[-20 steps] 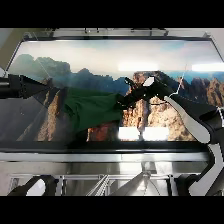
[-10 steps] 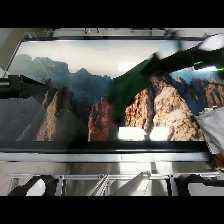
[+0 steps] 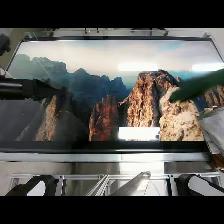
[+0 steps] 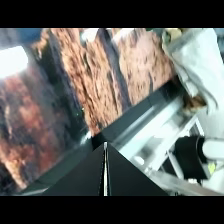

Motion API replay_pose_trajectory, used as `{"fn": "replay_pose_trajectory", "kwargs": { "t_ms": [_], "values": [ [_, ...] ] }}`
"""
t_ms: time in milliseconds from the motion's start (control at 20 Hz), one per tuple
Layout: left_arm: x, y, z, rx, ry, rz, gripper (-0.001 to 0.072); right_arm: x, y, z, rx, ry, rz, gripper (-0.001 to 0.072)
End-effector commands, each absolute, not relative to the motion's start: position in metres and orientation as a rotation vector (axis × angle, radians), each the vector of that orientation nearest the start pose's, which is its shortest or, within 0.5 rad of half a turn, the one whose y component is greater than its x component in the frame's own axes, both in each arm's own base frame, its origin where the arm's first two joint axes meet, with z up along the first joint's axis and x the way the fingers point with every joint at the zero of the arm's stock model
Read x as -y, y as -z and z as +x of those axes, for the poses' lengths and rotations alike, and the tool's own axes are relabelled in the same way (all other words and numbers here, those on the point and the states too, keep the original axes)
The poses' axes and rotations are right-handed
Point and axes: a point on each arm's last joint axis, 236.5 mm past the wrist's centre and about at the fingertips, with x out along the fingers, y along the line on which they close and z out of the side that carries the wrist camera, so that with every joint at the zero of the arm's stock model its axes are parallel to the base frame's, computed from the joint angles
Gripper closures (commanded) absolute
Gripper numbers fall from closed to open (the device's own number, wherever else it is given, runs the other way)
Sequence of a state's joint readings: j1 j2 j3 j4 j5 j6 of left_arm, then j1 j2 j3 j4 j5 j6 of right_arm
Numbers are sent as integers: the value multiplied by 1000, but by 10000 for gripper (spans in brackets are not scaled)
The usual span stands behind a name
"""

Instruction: Fold the shirts.

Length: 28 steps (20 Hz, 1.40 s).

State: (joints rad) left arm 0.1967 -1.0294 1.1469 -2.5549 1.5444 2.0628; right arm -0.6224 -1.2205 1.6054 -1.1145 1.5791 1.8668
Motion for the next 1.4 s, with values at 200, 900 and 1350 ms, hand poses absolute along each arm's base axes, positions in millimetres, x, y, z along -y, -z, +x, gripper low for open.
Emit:
{"fn": "replay_pose_trajectory", "kwargs": {
  "t_ms": [200, 900, 1350],
  "values": [
    [178, -138, 294, -1127, 999, -379, 686, 229, -117, 118, -1225, 1236, 792, 689],
    [209, -107, 287, -1253, 1082, -383, 687, 223, -32, 87, -1323, 1263, 852, 5],
    [150, -152, 326, -992, 863, -415, 687, 121, -105, 261, -998, 432, 898, 7]
  ]
}}
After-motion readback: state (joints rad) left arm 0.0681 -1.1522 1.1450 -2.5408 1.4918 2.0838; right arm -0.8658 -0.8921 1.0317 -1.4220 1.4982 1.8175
